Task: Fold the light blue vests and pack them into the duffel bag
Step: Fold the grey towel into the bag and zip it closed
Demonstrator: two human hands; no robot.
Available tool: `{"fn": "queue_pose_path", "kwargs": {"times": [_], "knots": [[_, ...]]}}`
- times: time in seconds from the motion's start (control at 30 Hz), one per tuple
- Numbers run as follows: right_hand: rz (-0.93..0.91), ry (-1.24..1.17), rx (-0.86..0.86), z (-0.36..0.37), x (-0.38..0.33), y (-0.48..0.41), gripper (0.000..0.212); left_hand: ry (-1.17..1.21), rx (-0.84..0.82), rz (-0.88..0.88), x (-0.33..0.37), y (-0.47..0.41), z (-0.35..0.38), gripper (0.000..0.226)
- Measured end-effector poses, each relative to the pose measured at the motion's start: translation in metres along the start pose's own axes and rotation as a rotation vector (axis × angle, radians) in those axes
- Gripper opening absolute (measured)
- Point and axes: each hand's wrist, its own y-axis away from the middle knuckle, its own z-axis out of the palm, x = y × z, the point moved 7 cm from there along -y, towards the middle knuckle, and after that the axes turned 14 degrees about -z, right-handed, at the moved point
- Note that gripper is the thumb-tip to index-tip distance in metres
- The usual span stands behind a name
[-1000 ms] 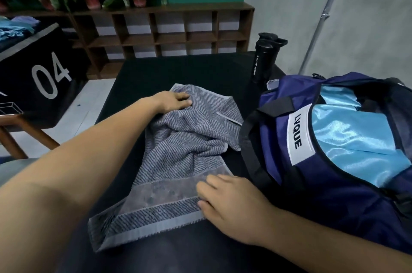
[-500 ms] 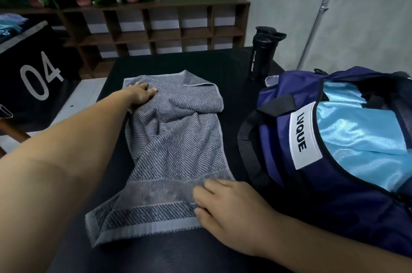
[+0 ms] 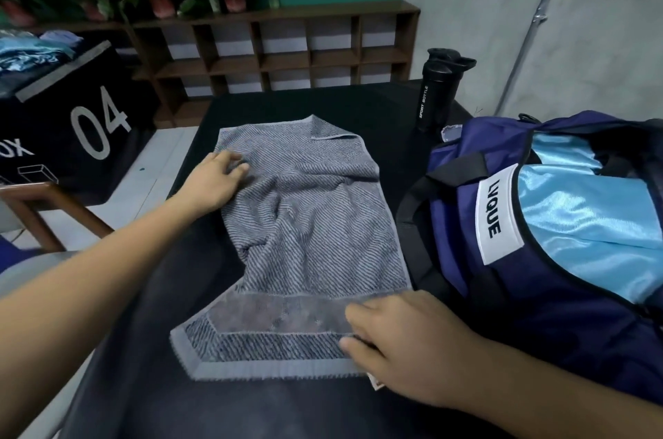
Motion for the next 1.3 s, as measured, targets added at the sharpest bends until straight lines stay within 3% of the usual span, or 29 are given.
{"fn": "queue_pose_path", "kwargs": {"times": [0.17,0.27,0.43,0.57,0.67,0.8,0.87,1.1,1.3], "knots": [[-0.031,-0.007,-0.040,0.005,-0.010,-0.005,0.024,0.152,0.096,0.035,-0.029,0.055,-0.011,0.037],[-0.007,-0.010,-0.108,0.009,-0.012,-0.002,0.025,0.089,-0.017,0.079,-0.037,0.097,-0.002,0.045],[0.011,-0.004,-0.152,0.008,-0.012,0.003,0.025,0.047,-0.301,0.218,-0.057,0.158,0.004,0.078],[0.018,0.014,-0.168,0.010,-0.012,0.004,0.026,-0.026,-0.340,0.261,-0.073,0.185,-0.005,0.089],[0.024,0.013,-0.155,0.012,-0.011,0.002,0.027,-0.040,-0.298,0.298,-0.077,0.200,-0.010,0.079],[0.036,0.008,-0.142,0.012,-0.009,0.000,0.029,-0.076,-0.171,0.385,-0.075,0.224,-0.014,0.034],[0.030,0.005,-0.129,0.012,-0.009,0.000,0.029,-0.152,-0.083,0.462,-0.071,0.238,-0.017,0.023],[0.010,0.042,-0.123,0.016,-0.014,0.005,0.027,-0.114,-0.139,0.383,-0.065,0.269,-0.033,0.042],[0.043,0.013,-0.151,0.010,-0.012,0.009,0.040,-0.200,-0.224,0.250,-0.080,0.294,-0.043,0.035]]}}
